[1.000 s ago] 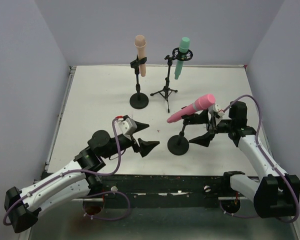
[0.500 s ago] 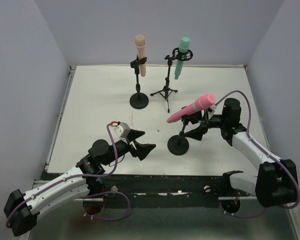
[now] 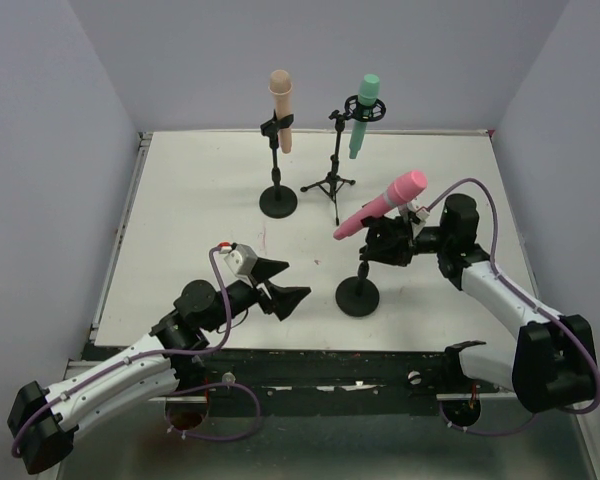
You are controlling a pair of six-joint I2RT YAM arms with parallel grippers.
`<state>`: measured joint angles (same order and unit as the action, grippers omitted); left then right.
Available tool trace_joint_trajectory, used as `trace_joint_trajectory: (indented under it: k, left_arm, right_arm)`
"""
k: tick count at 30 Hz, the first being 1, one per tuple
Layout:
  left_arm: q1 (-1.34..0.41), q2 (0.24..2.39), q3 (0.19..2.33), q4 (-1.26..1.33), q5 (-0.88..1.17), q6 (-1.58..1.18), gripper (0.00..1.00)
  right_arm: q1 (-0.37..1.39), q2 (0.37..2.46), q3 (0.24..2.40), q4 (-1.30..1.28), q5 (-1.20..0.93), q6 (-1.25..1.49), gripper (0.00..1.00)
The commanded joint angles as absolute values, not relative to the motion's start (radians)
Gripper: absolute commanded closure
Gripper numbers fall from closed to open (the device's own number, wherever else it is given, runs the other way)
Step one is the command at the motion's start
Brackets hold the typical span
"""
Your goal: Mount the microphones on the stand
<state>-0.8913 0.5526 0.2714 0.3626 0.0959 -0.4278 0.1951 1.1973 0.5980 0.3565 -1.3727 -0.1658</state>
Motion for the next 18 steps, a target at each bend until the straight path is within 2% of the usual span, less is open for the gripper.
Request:
trace_joint_trajectory:
  k: [1, 13, 18]
  left_arm:
    - [-0.890, 0.535, 0.284, 0.347, 0.080, -0.431, 0.02]
    - [-0.890, 0.407, 0.313, 0.212, 0.051, -0.385, 0.02]
    - [-0.888, 0.385, 0.316, 0.187, 0.037, -0.368, 0.02]
  right_arm:
    - [0.196, 1.193, 0.667, 0.247, -1.358, -0.221, 0.90]
    - [-0.070, 1.241, 0.891, 0.164, -1.205, -0.327, 0.92]
    - [-0.103, 1.363, 0.917, 0.455, -0.961, -0.230, 0.92]
